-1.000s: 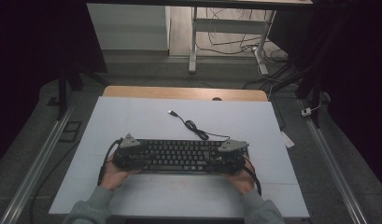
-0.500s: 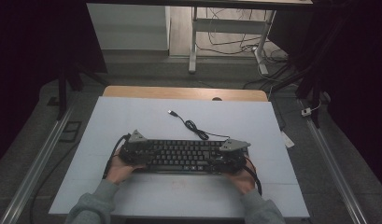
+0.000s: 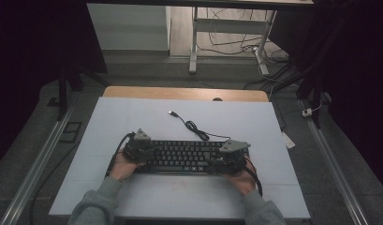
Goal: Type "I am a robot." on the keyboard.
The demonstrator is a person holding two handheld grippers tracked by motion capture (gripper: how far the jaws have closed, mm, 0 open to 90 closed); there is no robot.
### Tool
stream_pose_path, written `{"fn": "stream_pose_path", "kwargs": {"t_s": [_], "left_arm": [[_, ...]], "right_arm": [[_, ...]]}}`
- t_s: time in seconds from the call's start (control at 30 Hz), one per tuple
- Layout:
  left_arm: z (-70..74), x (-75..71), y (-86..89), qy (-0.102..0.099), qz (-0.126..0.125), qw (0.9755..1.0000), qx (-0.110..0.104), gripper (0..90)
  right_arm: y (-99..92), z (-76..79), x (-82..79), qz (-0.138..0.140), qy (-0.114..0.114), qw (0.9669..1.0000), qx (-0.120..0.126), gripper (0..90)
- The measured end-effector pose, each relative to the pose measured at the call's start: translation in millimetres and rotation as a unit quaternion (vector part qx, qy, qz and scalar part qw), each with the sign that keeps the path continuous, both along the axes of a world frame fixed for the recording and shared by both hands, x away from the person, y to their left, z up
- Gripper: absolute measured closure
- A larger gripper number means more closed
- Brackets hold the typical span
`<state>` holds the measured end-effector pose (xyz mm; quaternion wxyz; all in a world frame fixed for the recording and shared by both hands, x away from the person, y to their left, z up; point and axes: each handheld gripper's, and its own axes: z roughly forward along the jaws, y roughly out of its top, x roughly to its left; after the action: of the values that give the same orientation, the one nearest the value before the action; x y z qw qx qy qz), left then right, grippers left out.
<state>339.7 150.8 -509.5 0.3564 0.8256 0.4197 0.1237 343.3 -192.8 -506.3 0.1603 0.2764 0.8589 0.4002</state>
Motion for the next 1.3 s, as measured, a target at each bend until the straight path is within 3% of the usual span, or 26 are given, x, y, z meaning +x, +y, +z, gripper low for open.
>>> {"fn": "stream_pose_path", "kwargs": {"t_s": [0.1, 0.93, 1.1, 1.2, 1.3], "left_arm": [[-2.2, 0.9, -2.9, 0.004, -0.004, 0.9999, 0.009, 88.6], [-10.5, 2.9, -9.2, 0.011, 0.000, 0.9997, 0.020, 88.8], [-8.9, 1.9, -9.1, 0.005, 0.001, 0.9999, 0.016, 88.8], [-2.6, -0.5, -5.5, -0.008, 0.003, 1.0000, 0.000, 88.1], [4.8, -3.7, 0.0, -0.024, 0.013, 0.9994, -0.021, 77.8]], "right_arm": [[0.1, -0.2, 0.1, 0.002, 0.000, 1.0000, 0.000, 43.5], [0.1, -0.5, 0.4, 0.003, 0.000, 1.0000, 0.000, 43.5], [0.2, -0.4, 0.2, 0.002, -0.001, 1.0000, 0.000, 43.4], [0.1, 0.0, 0.0, 0.001, 0.000, 1.0000, 0.001, 43.5], [-0.2, 0.1, 0.0, 0.000, -0.001, 1.0000, 0.000, 43.4]]}}
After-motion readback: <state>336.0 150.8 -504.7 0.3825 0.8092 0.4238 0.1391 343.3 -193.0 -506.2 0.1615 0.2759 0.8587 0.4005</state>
